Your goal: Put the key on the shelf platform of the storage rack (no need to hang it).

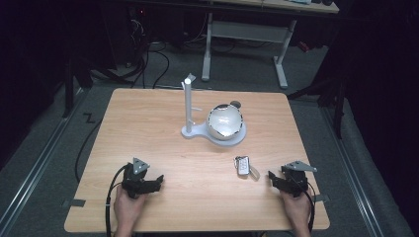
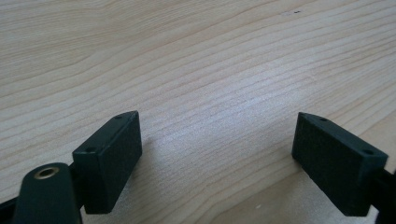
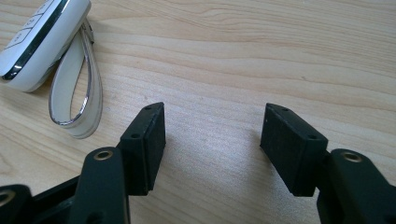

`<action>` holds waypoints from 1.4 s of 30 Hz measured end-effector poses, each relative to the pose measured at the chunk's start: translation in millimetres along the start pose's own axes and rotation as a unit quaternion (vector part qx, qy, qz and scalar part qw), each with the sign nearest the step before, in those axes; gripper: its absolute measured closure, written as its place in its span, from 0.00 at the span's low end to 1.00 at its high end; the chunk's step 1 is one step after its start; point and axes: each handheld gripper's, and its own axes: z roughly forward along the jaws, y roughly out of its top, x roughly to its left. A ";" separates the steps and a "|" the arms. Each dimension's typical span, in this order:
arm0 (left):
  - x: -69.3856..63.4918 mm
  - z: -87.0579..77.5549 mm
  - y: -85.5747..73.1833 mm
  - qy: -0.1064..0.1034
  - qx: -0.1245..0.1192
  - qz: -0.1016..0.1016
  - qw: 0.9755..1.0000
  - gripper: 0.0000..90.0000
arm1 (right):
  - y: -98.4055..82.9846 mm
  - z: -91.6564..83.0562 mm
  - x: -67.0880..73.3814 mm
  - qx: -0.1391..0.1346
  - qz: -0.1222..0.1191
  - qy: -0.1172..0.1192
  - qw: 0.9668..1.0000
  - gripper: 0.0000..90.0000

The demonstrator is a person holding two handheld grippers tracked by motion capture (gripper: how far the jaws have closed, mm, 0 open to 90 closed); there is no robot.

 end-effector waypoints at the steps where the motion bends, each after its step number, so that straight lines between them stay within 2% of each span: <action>1: -0.1 0.0 0.0 0.000 0.000 -0.001 1.000 0.18 | 0.0 0.0 0.0 0.000 0.000 0.000 1.000 0.45; 8: -0.7 -0.4 -0.2 0.003 0.001 -0.006 1.000 0.18 | 0.0 0.0 0.4 0.000 -0.001 0.000 1.000 0.44; 36: -0.5 -0.6 -0.1 0.002 0.001 -0.004 1.000 0.18 | -1.4 -1.8 -0.1 0.004 0.002 -0.002 1.000 0.41; 42: -0.3 -0.5 0.0 0.002 0.001 -0.003 1.000 0.18 | -0.9 -6.2 -0.7 0.017 0.010 0.003 1.000 0.41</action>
